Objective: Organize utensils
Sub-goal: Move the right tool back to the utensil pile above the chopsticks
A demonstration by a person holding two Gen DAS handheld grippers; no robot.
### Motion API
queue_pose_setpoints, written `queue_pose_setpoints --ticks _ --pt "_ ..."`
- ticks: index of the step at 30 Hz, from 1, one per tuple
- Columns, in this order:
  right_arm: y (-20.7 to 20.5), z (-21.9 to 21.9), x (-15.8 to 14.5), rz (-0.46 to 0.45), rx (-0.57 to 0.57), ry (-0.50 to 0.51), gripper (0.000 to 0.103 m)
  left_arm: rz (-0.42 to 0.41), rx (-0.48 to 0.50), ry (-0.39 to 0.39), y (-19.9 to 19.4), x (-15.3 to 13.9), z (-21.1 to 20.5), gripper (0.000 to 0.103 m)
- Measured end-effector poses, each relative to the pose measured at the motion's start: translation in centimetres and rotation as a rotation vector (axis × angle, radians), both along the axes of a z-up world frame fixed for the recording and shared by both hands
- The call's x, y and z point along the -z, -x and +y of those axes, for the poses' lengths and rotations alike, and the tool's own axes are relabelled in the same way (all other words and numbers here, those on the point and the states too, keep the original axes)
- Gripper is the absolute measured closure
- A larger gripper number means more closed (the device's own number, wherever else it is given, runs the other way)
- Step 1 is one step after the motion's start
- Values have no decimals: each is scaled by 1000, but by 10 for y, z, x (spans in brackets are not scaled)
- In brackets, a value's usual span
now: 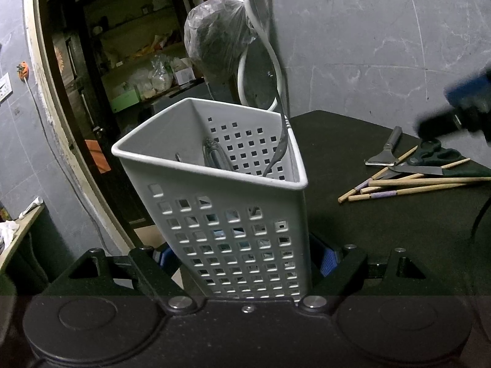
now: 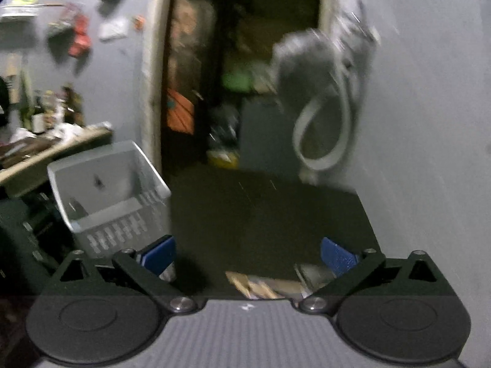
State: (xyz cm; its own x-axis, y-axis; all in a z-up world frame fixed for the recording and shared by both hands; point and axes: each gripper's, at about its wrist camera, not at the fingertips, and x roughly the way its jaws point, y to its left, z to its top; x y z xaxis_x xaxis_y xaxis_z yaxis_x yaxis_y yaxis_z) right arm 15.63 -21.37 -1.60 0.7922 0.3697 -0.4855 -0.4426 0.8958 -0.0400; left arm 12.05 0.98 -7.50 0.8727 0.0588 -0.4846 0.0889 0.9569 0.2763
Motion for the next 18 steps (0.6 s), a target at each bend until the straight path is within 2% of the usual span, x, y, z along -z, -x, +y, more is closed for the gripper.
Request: queue_pose_setpoints --ticks 3,7,18 --pt "-4 -20 20 83 69 -6 0 6 -4 -1 1 -1 -1 18" --pt "-11 -38 40 149 125 -11 0 16 -6 -11 1 -2 -4 18" --pt "-43 -69 76 251 255 -95 0 36 -4 -34 8 -3 -8 18"
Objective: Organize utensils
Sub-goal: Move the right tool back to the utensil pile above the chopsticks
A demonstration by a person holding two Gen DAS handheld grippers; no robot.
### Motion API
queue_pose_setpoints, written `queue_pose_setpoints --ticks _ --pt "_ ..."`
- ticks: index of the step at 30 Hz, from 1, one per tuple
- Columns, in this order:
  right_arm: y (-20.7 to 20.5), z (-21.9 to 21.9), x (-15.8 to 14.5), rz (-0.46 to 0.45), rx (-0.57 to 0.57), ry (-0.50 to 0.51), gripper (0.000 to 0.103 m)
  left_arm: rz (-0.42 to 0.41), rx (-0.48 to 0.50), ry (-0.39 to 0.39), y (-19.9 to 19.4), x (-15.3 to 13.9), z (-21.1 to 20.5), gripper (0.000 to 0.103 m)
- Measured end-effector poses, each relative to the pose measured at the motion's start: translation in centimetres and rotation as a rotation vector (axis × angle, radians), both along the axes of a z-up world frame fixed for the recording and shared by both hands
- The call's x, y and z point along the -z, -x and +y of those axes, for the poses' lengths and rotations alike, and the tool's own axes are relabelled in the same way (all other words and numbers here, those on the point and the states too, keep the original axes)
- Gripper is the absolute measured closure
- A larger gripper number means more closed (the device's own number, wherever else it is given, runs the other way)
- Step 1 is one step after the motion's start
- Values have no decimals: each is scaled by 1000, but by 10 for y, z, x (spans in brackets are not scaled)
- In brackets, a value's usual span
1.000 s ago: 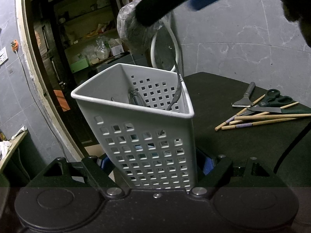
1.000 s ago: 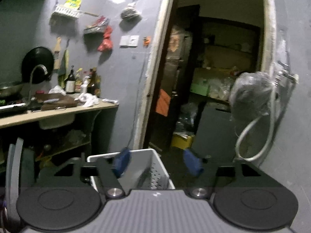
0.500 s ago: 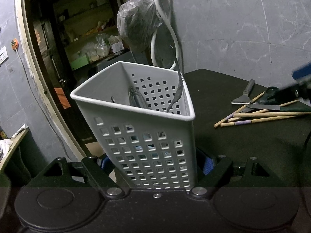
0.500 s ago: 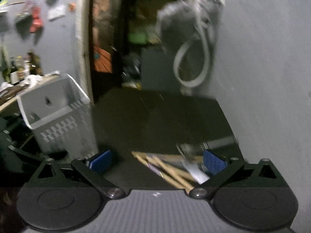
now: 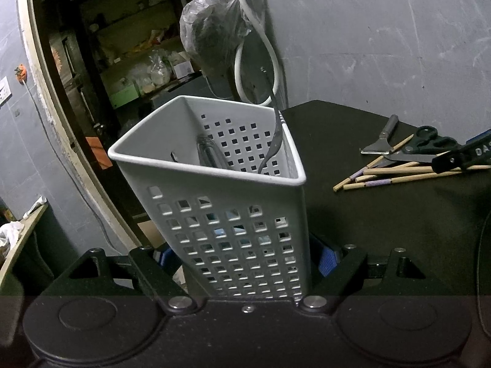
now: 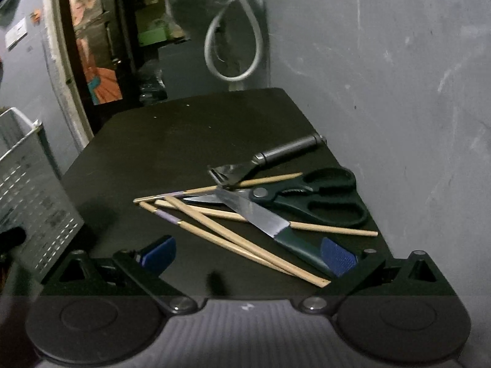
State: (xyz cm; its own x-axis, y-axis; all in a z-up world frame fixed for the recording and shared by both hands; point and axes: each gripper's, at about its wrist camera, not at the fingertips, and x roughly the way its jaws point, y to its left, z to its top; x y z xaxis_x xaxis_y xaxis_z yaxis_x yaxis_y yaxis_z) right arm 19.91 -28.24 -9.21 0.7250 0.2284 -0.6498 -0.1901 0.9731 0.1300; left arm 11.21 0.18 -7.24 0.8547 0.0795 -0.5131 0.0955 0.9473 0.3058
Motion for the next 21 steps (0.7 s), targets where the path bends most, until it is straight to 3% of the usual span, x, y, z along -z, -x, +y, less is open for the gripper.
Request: queue_pose_setpoints --ticks 10,21 --pt "-15 -23 22 71 14 14 0 1 0 0 -1 0 -1 18" --pt "2 -18 21 97 2 -3 1 1 2 -1 -1 0 -2 18"
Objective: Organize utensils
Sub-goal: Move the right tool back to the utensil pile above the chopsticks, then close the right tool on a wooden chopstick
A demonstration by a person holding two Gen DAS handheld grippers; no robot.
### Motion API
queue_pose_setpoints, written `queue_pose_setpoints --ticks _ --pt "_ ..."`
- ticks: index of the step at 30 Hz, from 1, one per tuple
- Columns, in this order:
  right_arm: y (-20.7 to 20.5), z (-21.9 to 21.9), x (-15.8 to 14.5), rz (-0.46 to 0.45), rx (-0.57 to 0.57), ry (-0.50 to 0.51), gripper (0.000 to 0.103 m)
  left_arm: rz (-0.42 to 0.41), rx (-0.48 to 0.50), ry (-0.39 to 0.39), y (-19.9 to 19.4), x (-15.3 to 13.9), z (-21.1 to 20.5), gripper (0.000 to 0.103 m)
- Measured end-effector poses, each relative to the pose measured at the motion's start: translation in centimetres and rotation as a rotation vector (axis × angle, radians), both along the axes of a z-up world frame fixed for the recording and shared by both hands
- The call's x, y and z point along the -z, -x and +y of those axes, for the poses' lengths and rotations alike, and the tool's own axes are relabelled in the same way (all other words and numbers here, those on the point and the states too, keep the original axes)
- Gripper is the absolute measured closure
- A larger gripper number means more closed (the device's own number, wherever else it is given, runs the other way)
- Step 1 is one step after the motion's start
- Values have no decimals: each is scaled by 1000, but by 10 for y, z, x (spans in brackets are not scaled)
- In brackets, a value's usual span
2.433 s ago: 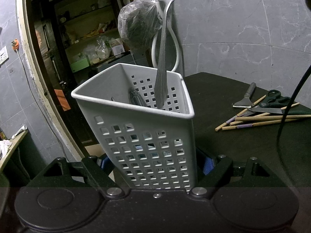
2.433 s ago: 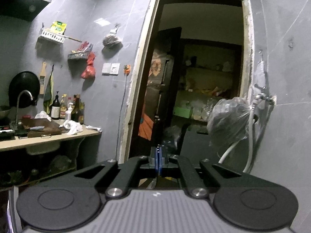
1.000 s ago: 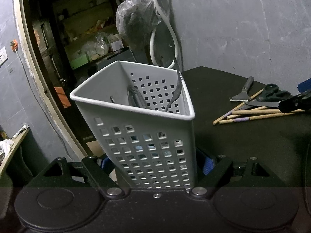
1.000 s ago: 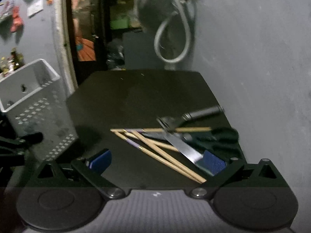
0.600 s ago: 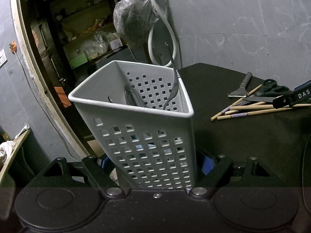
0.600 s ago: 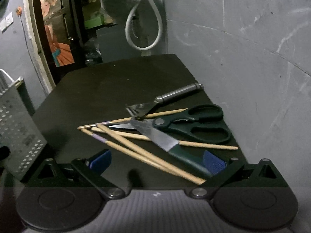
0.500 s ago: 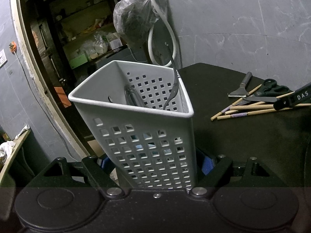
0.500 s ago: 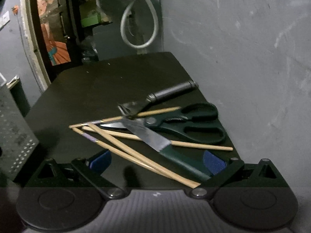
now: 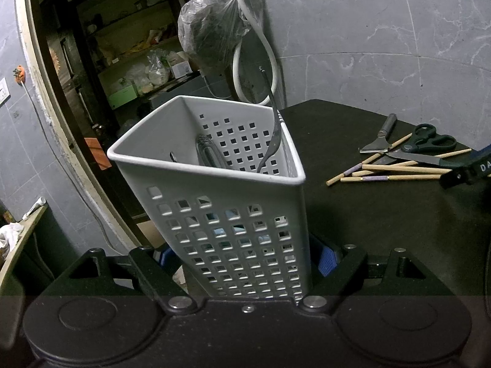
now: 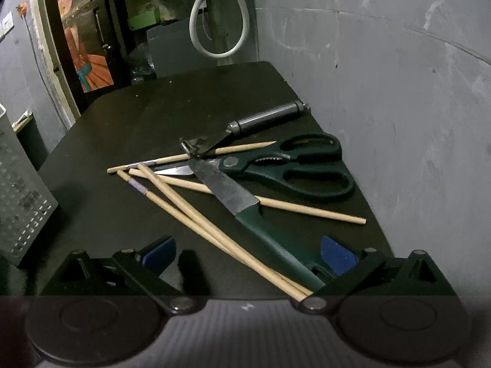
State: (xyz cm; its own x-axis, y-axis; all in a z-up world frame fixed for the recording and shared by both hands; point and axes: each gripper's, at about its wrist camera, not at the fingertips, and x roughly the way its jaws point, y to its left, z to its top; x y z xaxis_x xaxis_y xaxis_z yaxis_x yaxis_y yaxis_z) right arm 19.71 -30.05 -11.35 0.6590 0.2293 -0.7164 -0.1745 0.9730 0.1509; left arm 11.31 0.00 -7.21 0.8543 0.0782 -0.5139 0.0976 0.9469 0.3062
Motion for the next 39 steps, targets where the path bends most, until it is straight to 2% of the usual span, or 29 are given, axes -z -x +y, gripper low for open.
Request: queue_pose_setpoints --ticks 10,28,33,39 --pt "27 25 -8 43 -100 -59 0 1 1 -3 -1 0 0 18" --pt "32 49 -12 70 -198 -119 1 0 5 -3 0 1 -1 18" --pt "32 49 -18 24 -171 -80 0 0 5 -3 0 1 -1 18" --pt "26 57 -24 -21 -211 -65 1 0 5 -3 0 1 -1 18"
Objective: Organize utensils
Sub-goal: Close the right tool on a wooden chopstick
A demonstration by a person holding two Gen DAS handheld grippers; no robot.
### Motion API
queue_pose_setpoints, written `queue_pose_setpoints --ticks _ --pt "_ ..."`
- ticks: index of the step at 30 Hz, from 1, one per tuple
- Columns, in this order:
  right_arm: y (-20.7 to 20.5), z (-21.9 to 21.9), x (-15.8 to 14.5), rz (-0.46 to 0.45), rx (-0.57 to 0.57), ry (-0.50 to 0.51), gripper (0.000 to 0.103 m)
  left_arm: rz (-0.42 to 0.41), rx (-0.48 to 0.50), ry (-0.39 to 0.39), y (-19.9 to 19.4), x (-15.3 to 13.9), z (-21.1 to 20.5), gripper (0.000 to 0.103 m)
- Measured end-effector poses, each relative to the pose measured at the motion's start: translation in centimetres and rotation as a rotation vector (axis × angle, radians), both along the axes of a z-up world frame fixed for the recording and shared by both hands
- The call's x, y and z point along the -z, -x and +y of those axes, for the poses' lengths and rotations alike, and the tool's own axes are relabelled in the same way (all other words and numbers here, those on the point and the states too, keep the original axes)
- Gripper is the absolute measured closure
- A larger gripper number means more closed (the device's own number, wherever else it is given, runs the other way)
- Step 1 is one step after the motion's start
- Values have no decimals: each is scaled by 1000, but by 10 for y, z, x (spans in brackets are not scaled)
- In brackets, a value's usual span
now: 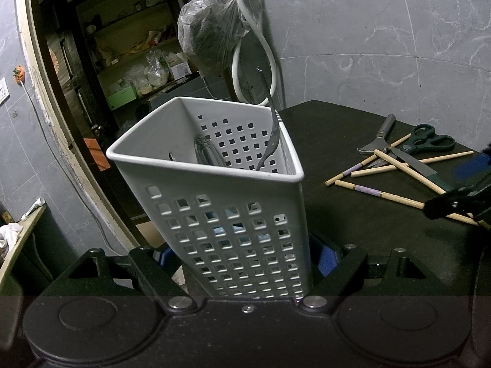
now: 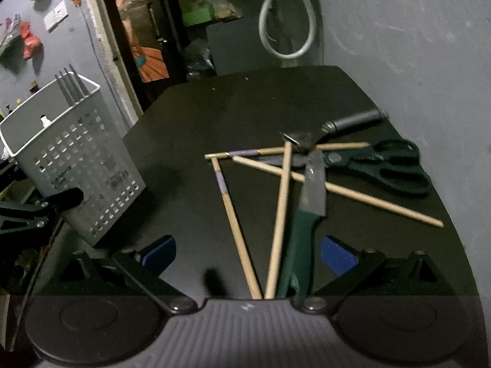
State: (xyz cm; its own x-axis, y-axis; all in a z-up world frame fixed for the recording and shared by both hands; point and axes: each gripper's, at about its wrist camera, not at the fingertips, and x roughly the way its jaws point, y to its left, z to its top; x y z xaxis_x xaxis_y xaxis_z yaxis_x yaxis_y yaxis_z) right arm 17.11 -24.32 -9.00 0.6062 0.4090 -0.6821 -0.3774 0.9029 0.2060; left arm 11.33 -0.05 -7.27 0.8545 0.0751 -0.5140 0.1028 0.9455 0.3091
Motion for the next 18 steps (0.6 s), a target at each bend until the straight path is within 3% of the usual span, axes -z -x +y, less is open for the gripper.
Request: queue_pose_setpoints --ticks 13,18 --pt "-31 35 14 20 -118 87 14 0 0 1 0 0 0 18" --pt "-33 46 18 -19 -193 138 21 1 0 3 0 0 0 18"
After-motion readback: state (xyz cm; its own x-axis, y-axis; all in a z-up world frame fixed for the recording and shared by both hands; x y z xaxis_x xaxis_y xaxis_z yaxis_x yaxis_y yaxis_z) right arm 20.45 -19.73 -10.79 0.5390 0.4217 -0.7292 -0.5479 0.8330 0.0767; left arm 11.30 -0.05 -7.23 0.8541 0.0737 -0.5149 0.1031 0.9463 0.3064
